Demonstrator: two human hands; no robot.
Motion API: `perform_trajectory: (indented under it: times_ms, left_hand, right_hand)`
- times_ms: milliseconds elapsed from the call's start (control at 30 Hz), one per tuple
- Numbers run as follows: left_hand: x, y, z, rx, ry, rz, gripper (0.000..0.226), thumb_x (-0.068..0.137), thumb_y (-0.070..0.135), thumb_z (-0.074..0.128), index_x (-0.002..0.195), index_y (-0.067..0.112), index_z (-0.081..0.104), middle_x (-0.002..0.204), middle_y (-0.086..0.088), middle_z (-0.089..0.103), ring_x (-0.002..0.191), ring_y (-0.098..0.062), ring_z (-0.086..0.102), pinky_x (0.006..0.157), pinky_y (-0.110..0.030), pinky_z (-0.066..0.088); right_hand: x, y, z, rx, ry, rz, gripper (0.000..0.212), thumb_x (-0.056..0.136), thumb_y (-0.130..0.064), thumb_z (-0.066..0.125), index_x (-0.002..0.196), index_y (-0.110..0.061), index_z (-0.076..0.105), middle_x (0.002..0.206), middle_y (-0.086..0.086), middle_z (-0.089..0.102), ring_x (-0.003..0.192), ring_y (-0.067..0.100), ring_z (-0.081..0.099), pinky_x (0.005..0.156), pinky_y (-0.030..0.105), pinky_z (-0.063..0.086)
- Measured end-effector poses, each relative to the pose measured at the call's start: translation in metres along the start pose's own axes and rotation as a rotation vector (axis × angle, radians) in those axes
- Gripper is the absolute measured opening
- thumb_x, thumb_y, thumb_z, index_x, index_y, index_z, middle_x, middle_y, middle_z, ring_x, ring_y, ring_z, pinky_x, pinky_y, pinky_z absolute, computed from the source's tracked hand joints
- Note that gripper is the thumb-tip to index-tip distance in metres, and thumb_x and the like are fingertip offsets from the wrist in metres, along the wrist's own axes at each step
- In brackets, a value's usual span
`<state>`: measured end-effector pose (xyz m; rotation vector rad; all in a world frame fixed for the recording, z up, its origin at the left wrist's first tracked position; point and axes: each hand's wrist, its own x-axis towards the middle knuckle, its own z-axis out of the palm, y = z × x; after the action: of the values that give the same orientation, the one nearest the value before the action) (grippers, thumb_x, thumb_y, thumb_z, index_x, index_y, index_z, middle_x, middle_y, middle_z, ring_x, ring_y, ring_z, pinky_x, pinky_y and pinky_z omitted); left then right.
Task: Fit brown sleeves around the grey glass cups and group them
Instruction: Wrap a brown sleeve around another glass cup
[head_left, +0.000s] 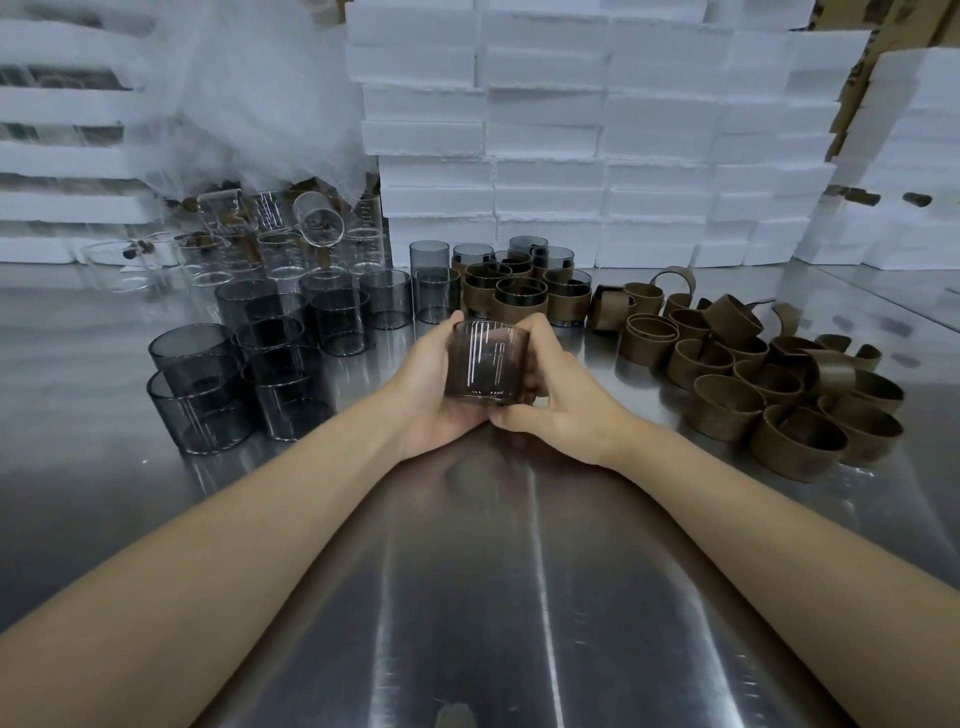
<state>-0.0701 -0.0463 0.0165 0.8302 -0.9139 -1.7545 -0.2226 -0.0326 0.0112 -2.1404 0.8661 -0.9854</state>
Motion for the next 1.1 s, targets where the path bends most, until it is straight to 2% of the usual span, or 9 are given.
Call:
perform_trajectory:
  times_ms: [200, 367, 433, 600, 667, 800, 867, 1000, 1100]
  left_hand:
    - [0.007, -0.006, 0.008, 0.067, 0.015, 0.093, 0.072, 0.101, 0.058, 0.008, 0.123, 0.011, 0.059, 0.119, -0.018, 0.066, 0.110, -0.028, 0.062, 0.095, -0.040, 0.051]
    - [0.005, -0.009, 0.011, 0.136, -0.066, 0.096, 0.056, 0.105, 0.045, 0.019, 0.142, 0.012, 0.046, 0.137, -0.013, 0.058, 0.126, -0.026, 0.056, 0.107, -0.041, 0.044]
    - [0.004, -0.010, 0.012, 0.177, -0.106, 0.099, 0.057, 0.106, 0.044, 0.015, 0.142, 0.014, 0.045, 0.139, -0.011, 0.057, 0.129, -0.022, 0.054, 0.111, -0.040, 0.041]
    - [0.003, -0.013, 0.016, 0.275, -0.129, 0.136, 0.054, 0.103, 0.048, 0.016, 0.140, 0.019, 0.043, 0.141, -0.010, 0.055, 0.130, -0.021, 0.052, 0.114, -0.039, 0.037]
    - [0.003, -0.015, 0.015, 0.324, -0.140, 0.175, 0.057, 0.099, 0.049, 0.028, 0.146, 0.019, 0.032, 0.142, -0.012, 0.053, 0.122, -0.019, 0.056, 0.111, -0.037, 0.041]
    - [0.001, -0.017, 0.015, 0.351, -0.164, 0.219, 0.075, 0.080, 0.047, 0.050, 0.143, 0.015, 0.026, 0.129, -0.012, 0.055, 0.106, -0.020, 0.056, 0.098, -0.033, 0.051]
    - [0.000, -0.018, 0.015, 0.349, -0.171, 0.229, 0.069, 0.083, 0.046, 0.048, 0.141, 0.013, 0.033, 0.128, -0.014, 0.057, 0.110, -0.027, 0.057, 0.099, -0.037, 0.050]
    - [0.002, -0.019, 0.017, 0.268, -0.066, 0.219, 0.058, 0.095, 0.041, 0.044, 0.143, 0.010, 0.036, 0.138, -0.012, 0.057, 0.125, -0.021, 0.057, 0.098, -0.036, 0.049]
    - [0.006, -0.019, 0.015, 0.275, 0.099, 0.318, 0.047, 0.097, 0.035, 0.052, 0.133, 0.012, 0.031, 0.128, -0.007, 0.060, 0.104, -0.013, 0.065, 0.096, -0.040, 0.052]
  right_hand:
    - [0.007, 0.004, -0.003, 0.232, 0.201, 0.080, 0.050, 0.076, 0.008, 0.060, 0.110, -0.016, 0.032, 0.106, -0.001, 0.056, 0.096, 0.007, 0.064, 0.078, 0.027, 0.055]
    - [0.012, 0.011, 0.000, 0.028, 0.257, 0.055, 0.090, 0.076, 0.023, 0.051, 0.136, -0.034, 0.015, 0.127, 0.003, 0.048, 0.118, 0.013, 0.055, 0.095, 0.020, 0.048]
    - [0.012, 0.012, 0.000, 0.007, 0.290, 0.059, 0.095, 0.076, 0.021, 0.052, 0.140, -0.037, 0.013, 0.117, -0.008, 0.056, 0.112, 0.002, 0.058, 0.091, 0.013, 0.045]
    - [0.011, 0.008, -0.005, -0.020, 0.318, 0.143, 0.078, 0.073, 0.023, 0.042, 0.143, -0.010, 0.030, 0.106, -0.014, 0.054, 0.102, -0.002, 0.057, 0.090, 0.016, 0.046]
    - [0.012, 0.006, -0.005, -0.027, 0.318, 0.144, 0.071, 0.074, 0.023, 0.039, 0.139, -0.005, 0.036, 0.101, -0.012, 0.055, 0.087, -0.011, 0.058, 0.074, 0.008, 0.046]
    - [0.015, 0.005, -0.009, -0.047, 0.342, 0.166, 0.053, 0.076, 0.019, 0.037, 0.120, -0.004, 0.056, 0.081, 0.010, 0.066, 0.056, 0.014, 0.065, 0.049, 0.034, 0.052]
    - [0.017, 0.008, -0.013, -0.125, 0.387, 0.180, 0.041, 0.074, 0.019, 0.039, 0.094, -0.005, 0.065, 0.063, 0.011, 0.063, 0.041, 0.013, 0.058, 0.041, 0.026, 0.044]
    - [0.013, 0.013, -0.020, -0.140, 0.583, 0.238, 0.033, 0.067, 0.017, 0.040, 0.065, -0.008, 0.062, 0.055, 0.003, 0.058, 0.049, 0.011, 0.052, 0.054, 0.029, 0.046]
    - [0.015, 0.006, -0.011, 0.023, 0.588, 0.210, 0.036, 0.091, 0.006, 0.037, 0.101, -0.009, 0.068, 0.096, 0.003, 0.069, 0.090, 0.010, 0.064, 0.087, 0.030, 0.051]
